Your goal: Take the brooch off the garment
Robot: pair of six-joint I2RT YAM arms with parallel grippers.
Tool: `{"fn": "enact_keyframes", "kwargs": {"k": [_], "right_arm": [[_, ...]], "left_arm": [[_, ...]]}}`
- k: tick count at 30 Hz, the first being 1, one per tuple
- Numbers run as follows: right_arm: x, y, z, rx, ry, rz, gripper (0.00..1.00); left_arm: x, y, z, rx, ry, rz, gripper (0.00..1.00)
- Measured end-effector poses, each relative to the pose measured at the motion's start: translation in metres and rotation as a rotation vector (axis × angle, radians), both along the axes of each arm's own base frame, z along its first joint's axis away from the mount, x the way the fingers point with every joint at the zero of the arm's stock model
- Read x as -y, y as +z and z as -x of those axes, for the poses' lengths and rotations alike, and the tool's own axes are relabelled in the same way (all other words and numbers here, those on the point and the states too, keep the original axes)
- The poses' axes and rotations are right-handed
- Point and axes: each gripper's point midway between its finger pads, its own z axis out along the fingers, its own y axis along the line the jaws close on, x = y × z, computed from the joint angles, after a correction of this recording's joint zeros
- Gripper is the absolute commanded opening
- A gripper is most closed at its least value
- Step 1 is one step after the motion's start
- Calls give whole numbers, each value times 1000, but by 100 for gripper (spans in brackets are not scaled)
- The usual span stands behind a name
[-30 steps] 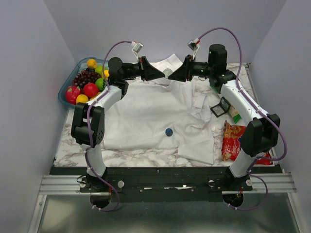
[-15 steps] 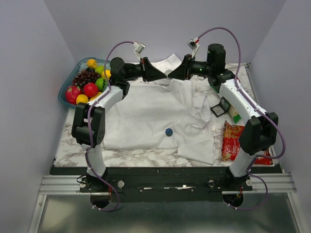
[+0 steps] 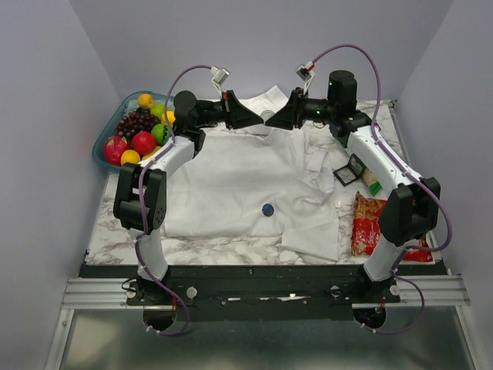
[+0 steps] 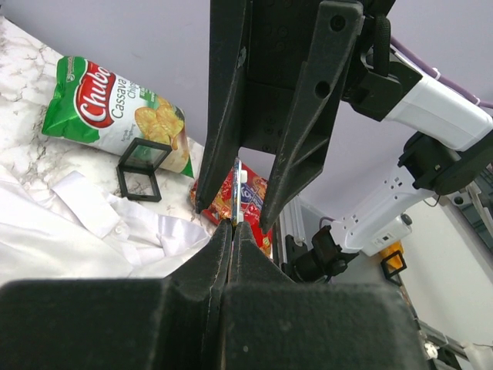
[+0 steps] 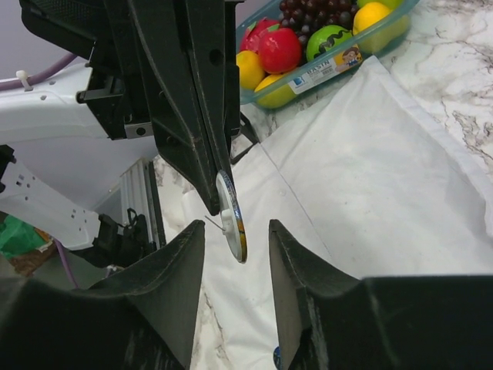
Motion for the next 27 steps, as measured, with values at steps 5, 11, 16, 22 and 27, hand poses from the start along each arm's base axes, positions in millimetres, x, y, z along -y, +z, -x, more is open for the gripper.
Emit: {"fn": "enact_keyframes", "kwargs": {"k": [5, 11, 16, 22, 27], "right_arm": [[0, -3, 0, -7, 0, 3, 41], [0, -3, 0, -14, -6, 2, 37], [1, -4, -3, -31, -29, 1, 36], [1, -4, -5, -43, -48, 1, 28], [2, -5, -7, -55, -60, 0, 22]], "left_arm": [[0, -1, -1, -1, 1, 5, 0], [0, -3, -2, -9, 1, 4, 0], [0, -3, -2, -9, 1, 4, 0], [0, -3, -3, -8, 1, 4, 0], [-1, -3, -3, -5, 4, 4, 0]]}}
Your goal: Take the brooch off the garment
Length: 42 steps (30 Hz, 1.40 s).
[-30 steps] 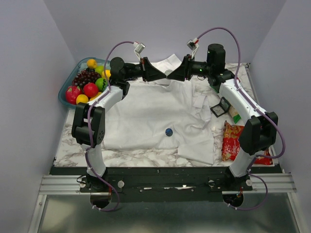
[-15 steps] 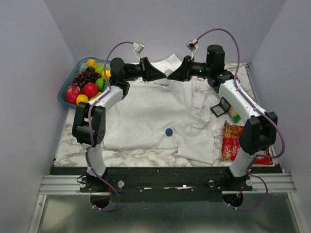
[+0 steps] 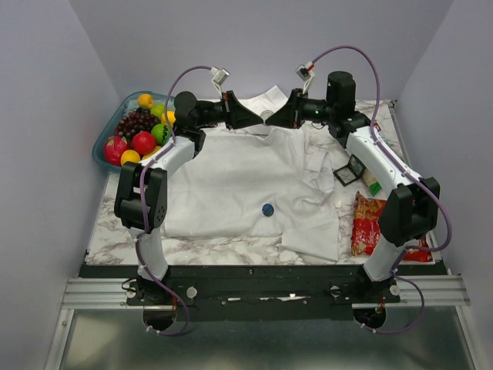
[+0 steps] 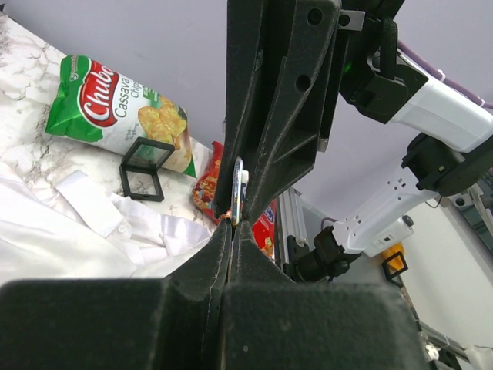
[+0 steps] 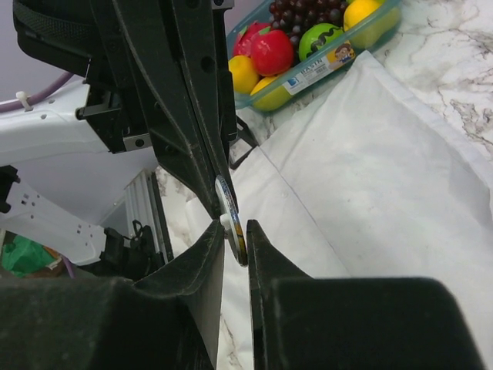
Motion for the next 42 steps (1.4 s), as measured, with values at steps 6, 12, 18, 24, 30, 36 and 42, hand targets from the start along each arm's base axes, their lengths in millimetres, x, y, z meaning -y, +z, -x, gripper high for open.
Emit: {"fn": "enact_keyframes", "kwargs": {"k": [6, 12, 18, 24, 30, 36, 42], "right_arm": [[0, -1, -1, -15, -11, -1, 16], [-1, -3, 0, -31, -3, -5, 14], [1, -2, 1, -42, 22, -17, 13], [6, -3, -2, -66, 7, -18, 6], [19, -10, -8, -97, -26, -7, 23], [30, -12, -2, -78, 42, -36, 52], [38, 10, 14, 51, 180, -67, 59]], "left_arm": [[0, 0, 0, 15, 1, -2, 0], [2, -1, 1, 53, -8, -13, 0], [7, 2, 3, 111, -34, -36, 0], [9, -1, 1, 133, -28, -57, 0], [16, -11, -6, 142, 58, -148, 0], [16, -14, 1, 181, 83, -213, 0], [11, -27, 0, 161, 90, -253, 0]]}}
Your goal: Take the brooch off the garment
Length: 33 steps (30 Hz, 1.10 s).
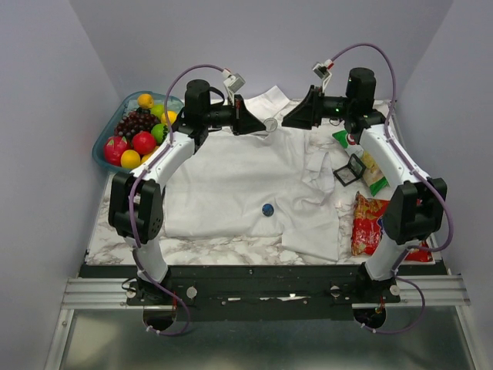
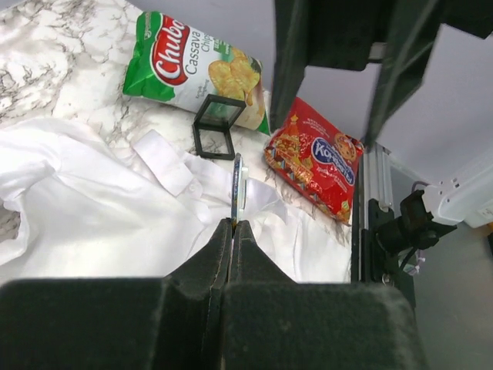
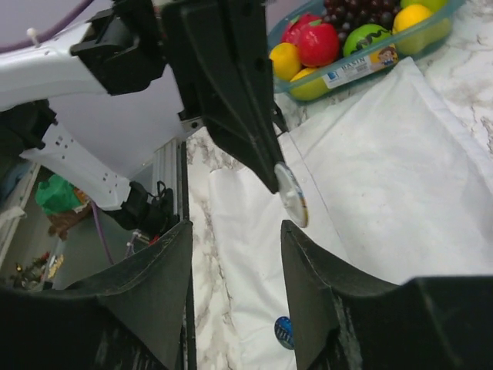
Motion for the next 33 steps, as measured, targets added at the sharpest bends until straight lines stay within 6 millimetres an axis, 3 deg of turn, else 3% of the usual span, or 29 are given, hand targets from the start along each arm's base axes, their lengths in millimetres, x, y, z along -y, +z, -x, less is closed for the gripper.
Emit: {"fn": "enact_keyframes", "kwargs": {"k": [7, 10, 12, 14, 17, 23, 29, 33], "right_arm": [[9, 23, 15, 161, -11, 26, 61], [17, 17, 7, 213, -105, 93, 69], [25, 6, -6, 223, -198, 158, 72], [35, -6, -18, 227, -284, 226, 72], [49, -26, -30, 232, -366, 315, 72], [61, -60, -30, 194, -403, 399, 73], [61, -67, -26, 171, -401, 402, 73], [62, -63, -22, 181, -404, 398, 73]], "left_arm": [[-7, -18, -1, -4, 12, -72, 0], [-19, -30, -3, 35, 28, -157, 0], [-38, -43, -6, 56, 54, -256, 0], [-69, -59, -10, 98, 87, -410, 0], [-129, -84, 2, 138, 95, -650, 0], [-260, -134, 66, 61, 23, -1092, 0], [-336, -202, 105, -82, -154, -1451, 0], [-365, -222, 93, -124, -133, -1567, 1]]}}
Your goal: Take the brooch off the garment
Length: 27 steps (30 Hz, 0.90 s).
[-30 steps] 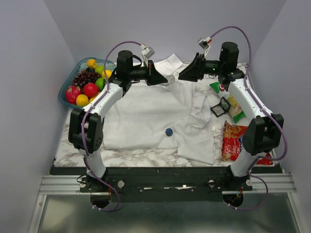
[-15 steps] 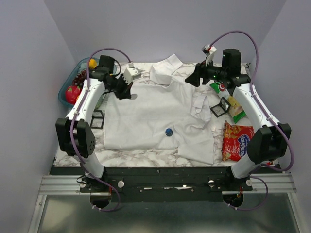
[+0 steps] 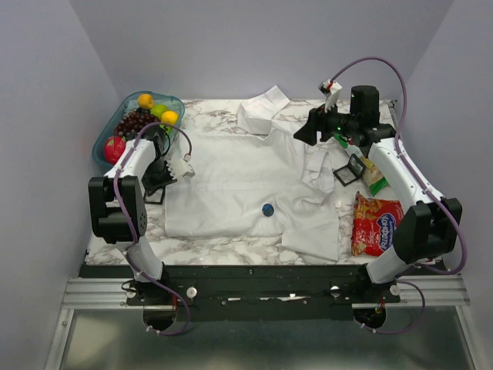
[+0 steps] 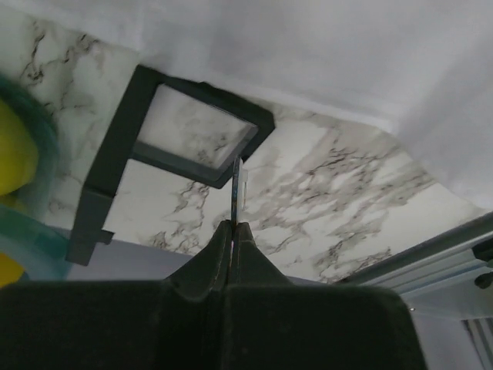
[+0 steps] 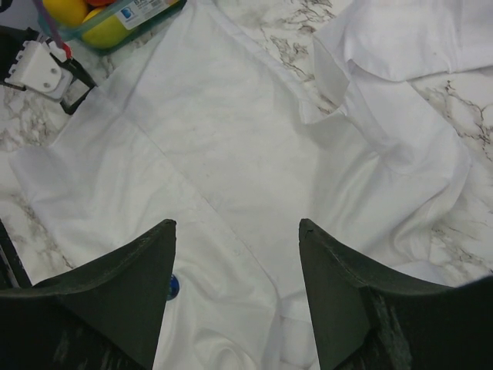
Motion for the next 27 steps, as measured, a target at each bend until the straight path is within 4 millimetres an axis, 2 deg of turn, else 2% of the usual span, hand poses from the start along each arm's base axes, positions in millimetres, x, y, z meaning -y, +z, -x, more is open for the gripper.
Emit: {"fn": "enact_keyframes", "kwargs": {"k": [5, 10, 18, 27], "right_arm": [[2, -4, 8, -9, 0, 2, 74], [2, -11, 11, -25, 0, 4, 75], [2, -11, 12, -31, -3, 0, 75], [2, -14, 11, -38, -3, 1, 75]], "left_arm": [[-22, -5, -22, 73, 72, -120, 2], [-33, -16, -29, 101, 127, -189, 2], [-32, -16, -38, 160, 210, -197, 2], [-22, -15, -29, 150, 297, -162, 6]]}}
